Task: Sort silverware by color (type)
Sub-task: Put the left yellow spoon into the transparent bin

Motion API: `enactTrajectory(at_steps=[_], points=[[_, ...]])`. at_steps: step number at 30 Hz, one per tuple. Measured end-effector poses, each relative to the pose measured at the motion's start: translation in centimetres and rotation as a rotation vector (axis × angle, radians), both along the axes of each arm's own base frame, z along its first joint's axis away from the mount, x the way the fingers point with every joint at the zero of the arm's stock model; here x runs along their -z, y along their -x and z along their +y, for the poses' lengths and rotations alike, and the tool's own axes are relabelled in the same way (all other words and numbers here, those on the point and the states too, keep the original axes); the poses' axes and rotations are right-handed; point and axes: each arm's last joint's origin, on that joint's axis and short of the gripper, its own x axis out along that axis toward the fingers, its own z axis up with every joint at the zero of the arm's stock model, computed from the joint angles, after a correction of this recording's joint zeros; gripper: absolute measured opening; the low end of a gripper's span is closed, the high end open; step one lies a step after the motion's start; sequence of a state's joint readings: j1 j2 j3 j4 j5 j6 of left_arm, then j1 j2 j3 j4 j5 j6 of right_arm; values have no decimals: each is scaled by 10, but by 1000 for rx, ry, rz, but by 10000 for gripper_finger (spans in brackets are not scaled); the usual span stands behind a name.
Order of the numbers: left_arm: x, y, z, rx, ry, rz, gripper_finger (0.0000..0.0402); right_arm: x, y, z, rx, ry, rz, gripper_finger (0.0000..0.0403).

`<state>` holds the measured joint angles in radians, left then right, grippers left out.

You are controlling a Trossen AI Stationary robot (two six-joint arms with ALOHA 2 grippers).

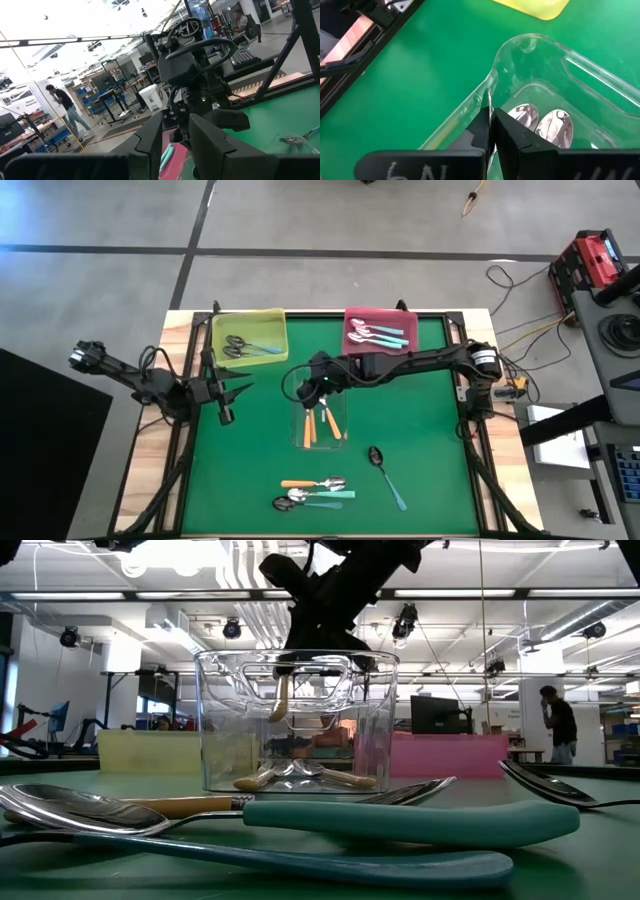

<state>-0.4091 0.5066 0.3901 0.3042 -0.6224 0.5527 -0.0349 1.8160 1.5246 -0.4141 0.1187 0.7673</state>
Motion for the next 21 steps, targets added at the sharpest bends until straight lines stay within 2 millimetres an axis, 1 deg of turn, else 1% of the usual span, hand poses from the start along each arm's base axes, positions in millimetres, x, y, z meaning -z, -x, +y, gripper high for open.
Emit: enactTrajectory(at_steps=[8,12,16,21], points=[[-1,1,0,0,2,-5,78,1,0,-1,29,35,5,9],[-1,1,0,0,2,-5,78,8,-3,-1,28,38,21,9],[-1,1,0,0,2,-5,78,20,-7,-2,27,40,51,9],[-1,1,0,0,2,-5,78,24,-8,-2,19,43,62,9]])
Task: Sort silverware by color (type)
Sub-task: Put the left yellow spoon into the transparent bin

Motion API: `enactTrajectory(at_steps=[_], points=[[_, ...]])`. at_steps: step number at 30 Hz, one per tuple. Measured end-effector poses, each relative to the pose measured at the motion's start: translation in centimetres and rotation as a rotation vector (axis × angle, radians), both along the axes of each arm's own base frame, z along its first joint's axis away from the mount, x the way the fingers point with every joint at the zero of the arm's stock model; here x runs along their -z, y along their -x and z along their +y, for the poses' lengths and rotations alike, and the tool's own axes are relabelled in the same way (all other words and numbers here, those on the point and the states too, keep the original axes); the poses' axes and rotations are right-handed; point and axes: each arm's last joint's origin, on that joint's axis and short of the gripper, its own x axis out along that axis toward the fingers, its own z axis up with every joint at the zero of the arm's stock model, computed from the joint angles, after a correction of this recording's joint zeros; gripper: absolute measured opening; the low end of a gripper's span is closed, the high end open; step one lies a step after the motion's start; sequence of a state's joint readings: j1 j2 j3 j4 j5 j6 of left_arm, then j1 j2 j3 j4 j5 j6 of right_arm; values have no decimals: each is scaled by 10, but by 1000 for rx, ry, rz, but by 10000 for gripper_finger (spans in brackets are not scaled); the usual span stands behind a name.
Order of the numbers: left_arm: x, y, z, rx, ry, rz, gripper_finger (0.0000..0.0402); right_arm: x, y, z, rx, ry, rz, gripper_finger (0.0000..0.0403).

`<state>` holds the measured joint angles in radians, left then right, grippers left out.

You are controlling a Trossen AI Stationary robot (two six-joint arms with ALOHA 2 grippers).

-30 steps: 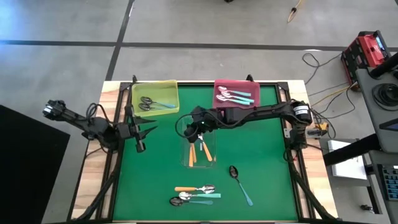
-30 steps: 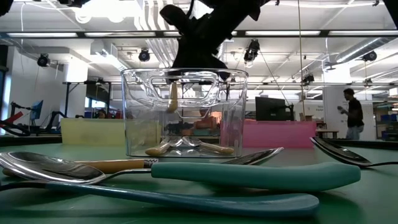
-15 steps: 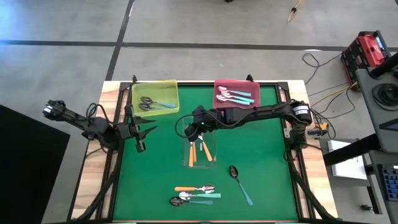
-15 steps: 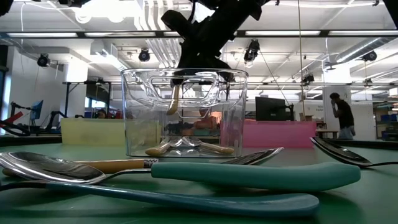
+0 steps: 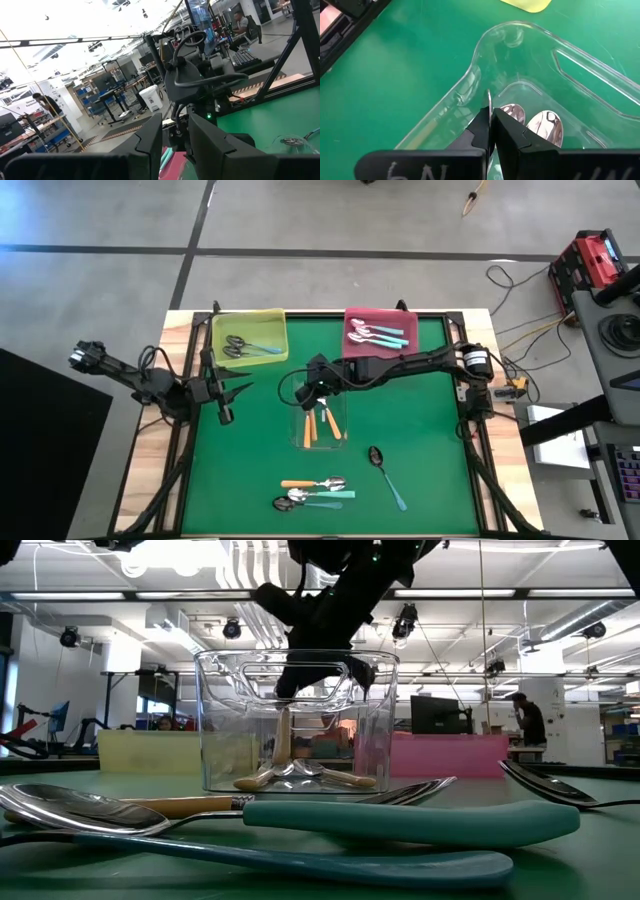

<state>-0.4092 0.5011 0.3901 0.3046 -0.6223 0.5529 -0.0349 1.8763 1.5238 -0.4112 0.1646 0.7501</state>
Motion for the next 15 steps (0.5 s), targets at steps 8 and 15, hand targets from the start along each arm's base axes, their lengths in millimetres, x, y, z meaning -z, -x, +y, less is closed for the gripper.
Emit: enactTrajectory(at_steps=[8,15], points=[[0,0,0,0,0,0,78,2,0,-1,11,15,9,9],[0,0,0,0,0,0,78,11,-3,-1,13,14,27,9]])
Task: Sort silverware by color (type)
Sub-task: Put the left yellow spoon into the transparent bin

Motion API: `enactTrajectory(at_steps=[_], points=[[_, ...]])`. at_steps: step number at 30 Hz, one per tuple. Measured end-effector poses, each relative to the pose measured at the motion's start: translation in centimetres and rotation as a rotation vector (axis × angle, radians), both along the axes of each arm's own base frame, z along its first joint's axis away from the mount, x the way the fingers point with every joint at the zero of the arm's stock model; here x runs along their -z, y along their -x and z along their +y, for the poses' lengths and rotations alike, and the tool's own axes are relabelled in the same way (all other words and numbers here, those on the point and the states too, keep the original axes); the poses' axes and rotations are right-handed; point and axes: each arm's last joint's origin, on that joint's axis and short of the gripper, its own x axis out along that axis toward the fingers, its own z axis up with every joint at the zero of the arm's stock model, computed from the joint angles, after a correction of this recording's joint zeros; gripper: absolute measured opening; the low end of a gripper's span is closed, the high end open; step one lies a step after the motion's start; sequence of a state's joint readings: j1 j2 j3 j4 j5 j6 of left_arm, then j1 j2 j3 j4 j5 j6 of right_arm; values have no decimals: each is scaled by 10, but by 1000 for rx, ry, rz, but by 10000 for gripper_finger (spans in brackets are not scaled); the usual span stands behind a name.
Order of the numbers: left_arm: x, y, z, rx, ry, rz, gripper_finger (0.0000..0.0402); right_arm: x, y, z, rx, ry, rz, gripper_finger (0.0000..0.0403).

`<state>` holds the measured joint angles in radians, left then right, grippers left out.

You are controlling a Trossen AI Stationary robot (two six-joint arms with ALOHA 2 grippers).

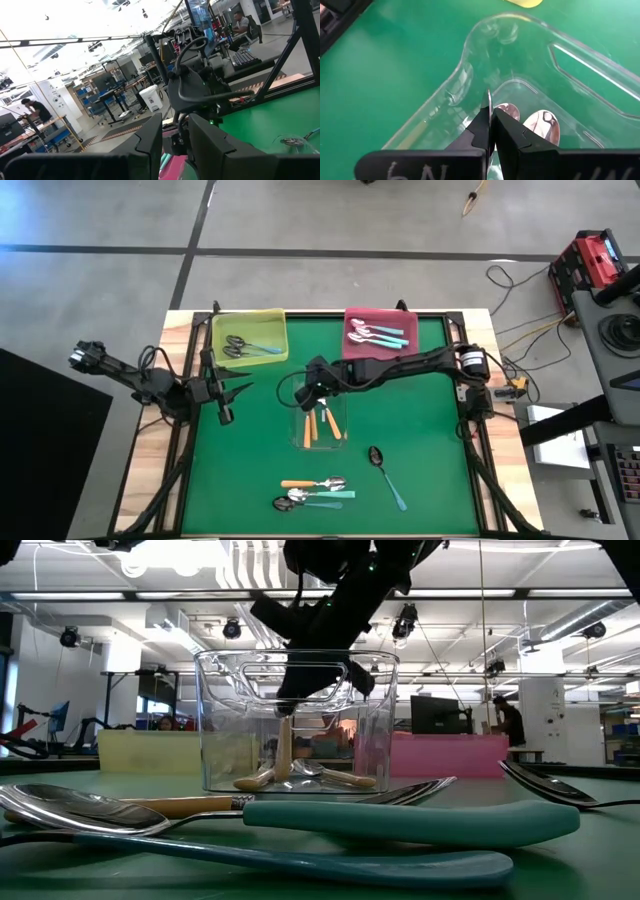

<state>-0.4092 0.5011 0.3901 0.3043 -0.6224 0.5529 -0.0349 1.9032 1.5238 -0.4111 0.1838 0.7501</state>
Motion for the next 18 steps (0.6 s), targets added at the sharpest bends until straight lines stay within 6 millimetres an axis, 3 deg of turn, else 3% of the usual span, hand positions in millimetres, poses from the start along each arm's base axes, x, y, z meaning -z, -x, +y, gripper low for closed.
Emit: enactTrajectory(at_steps=[18], points=[[0,0,0,0,-1,2,78,12,-3,0,-2,2,27,9]])
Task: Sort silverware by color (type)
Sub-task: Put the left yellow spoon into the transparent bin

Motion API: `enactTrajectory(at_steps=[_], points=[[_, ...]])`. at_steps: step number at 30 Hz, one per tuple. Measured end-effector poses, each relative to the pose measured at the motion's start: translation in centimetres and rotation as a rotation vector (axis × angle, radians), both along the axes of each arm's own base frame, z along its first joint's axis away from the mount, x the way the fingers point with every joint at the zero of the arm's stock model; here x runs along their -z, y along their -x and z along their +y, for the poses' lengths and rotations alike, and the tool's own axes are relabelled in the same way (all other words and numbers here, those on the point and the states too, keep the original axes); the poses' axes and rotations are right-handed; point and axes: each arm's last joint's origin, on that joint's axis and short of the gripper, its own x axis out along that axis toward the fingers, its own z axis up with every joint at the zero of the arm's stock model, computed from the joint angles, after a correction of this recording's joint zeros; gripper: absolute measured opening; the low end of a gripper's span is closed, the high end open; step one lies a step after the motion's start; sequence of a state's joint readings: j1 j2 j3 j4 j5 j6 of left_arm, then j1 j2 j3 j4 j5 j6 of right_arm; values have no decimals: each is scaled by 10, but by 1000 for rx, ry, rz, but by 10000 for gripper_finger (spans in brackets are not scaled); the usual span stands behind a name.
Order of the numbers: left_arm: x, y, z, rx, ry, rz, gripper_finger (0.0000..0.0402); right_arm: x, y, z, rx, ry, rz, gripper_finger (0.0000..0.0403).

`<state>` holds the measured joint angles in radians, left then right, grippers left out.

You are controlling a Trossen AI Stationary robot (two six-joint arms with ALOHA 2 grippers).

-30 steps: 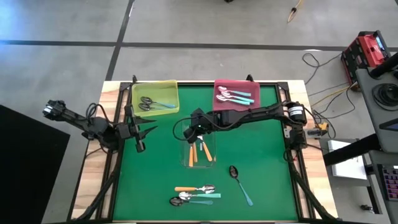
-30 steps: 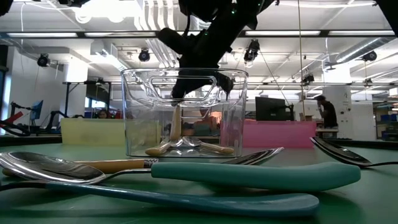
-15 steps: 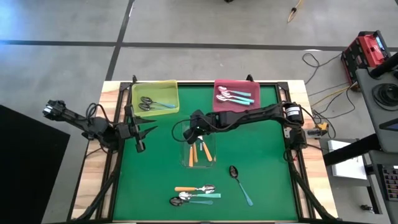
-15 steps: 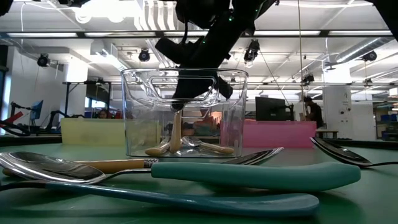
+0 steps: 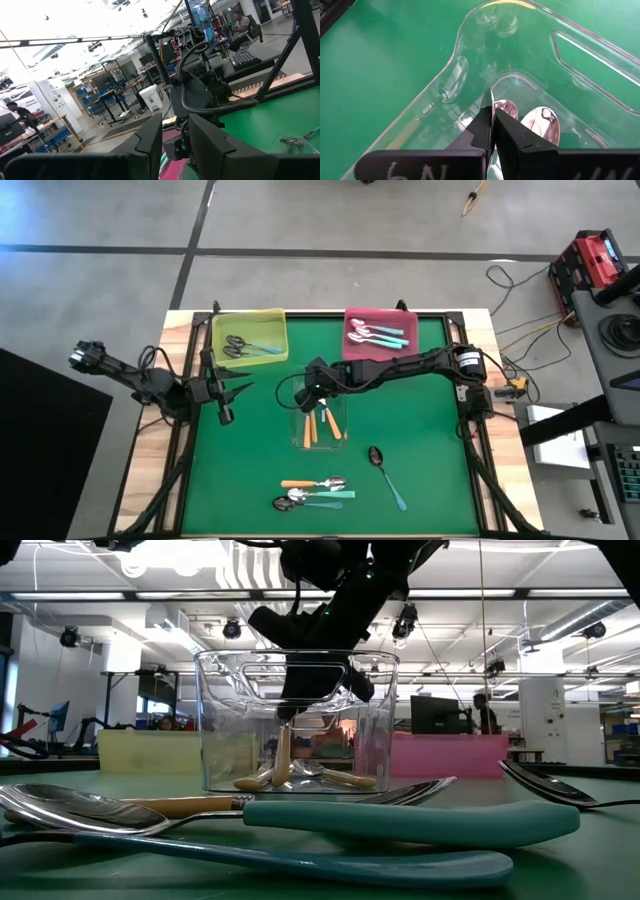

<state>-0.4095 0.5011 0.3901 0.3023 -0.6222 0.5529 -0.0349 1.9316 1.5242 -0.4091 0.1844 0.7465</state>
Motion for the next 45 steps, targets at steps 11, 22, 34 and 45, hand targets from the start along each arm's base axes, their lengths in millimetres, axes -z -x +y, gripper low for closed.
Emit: enactTrajectory(at_steps=[11,22,34,45], points=[[1,0,0,0,-3,6,78,0,0,0,-4,3,2,9],[0,0,0,0,-2,5,78,0,0,0,-4,-4,6,9],[0,0,0,0,-2,5,78,1,0,1,-4,-32,4,9],[0,0,0,0,-2,5,78,1,0,1,-10,-37,4,9]])
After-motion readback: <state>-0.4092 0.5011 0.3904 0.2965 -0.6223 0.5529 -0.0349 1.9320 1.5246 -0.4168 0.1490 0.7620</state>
